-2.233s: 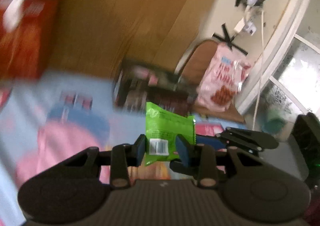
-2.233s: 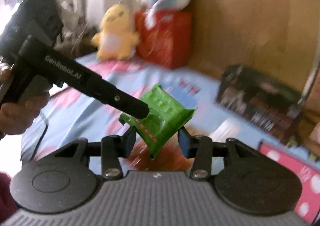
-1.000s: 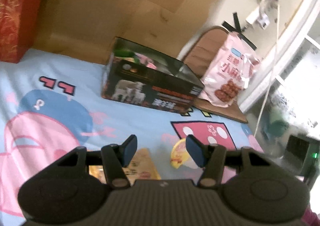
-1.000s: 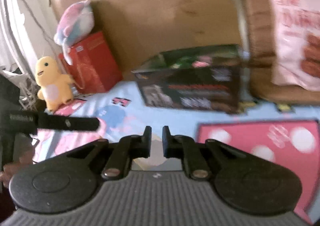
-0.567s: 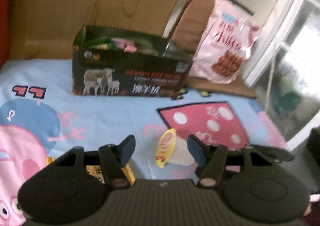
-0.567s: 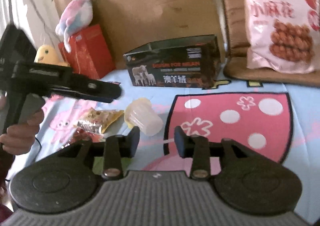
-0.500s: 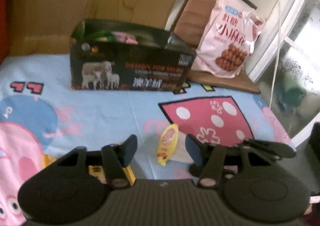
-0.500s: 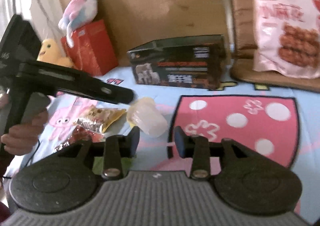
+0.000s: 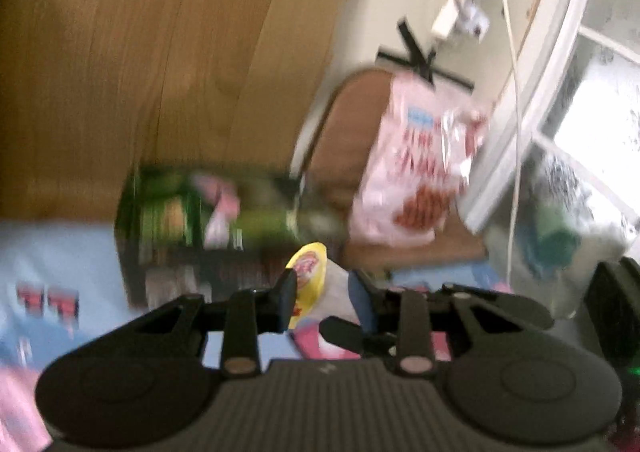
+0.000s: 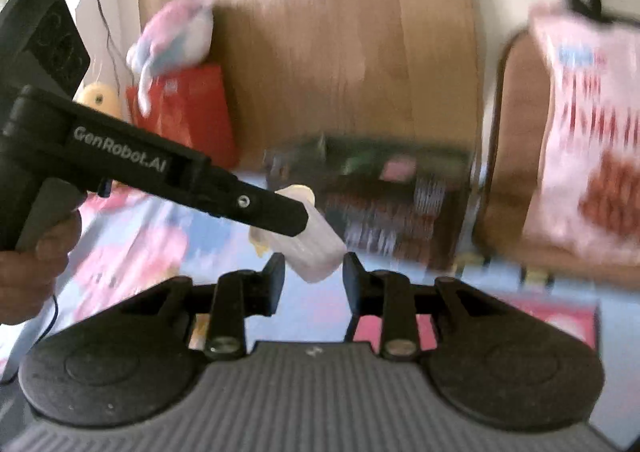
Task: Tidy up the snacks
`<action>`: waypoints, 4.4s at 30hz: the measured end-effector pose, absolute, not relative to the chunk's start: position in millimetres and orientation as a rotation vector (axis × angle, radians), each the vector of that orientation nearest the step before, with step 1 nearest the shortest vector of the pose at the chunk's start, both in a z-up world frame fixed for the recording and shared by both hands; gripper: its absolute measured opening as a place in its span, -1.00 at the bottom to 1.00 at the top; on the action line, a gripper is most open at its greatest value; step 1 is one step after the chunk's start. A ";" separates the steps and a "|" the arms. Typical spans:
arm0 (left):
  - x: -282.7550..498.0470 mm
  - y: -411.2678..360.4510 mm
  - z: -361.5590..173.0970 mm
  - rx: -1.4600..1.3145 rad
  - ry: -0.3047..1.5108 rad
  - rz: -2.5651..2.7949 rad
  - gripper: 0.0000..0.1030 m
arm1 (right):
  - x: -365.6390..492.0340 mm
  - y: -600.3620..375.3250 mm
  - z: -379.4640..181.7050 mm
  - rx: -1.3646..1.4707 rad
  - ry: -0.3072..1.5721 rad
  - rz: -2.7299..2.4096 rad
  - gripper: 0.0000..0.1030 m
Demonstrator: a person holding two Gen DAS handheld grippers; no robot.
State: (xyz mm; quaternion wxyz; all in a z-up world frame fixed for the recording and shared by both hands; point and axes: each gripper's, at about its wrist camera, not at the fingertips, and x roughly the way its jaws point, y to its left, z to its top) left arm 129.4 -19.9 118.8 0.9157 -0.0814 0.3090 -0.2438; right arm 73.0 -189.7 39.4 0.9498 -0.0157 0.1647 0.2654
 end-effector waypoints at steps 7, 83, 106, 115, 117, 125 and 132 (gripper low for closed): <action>190.0 -45.1 112.8 -0.108 0.642 -0.457 -0.24 | 134.0 -186.9 55.5 -0.117 0.243 0.323 -0.24; -21.5 57.7 44.7 -0.091 0.734 -0.079 -0.46 | -61.5 -152.2 1.9 0.029 0.442 0.535 0.27; 44.7 80.8 26.0 -0.329 0.853 -0.373 -0.07 | -23.5 -122.6 0.6 -0.142 0.481 0.562 0.26; 59.2 71.5 32.9 -0.349 0.824 -0.431 -0.31 | 16.0 -114.0 1.7 -0.184 0.532 0.600 -0.10; 62.8 73.5 45.5 -0.355 0.794 -0.437 -0.31 | 19.6 -114.3 5.3 -0.178 0.521 0.606 -0.13; 115.7 58.0 111.9 -0.258 0.609 -0.441 -0.24 | 49.3 -116.7 50.0 -0.197 0.313 0.540 -0.18; 192.8 19.8 106.6 -0.090 0.564 -0.255 0.11 | 128.7 -121.6 63.7 -0.300 0.217 0.293 0.12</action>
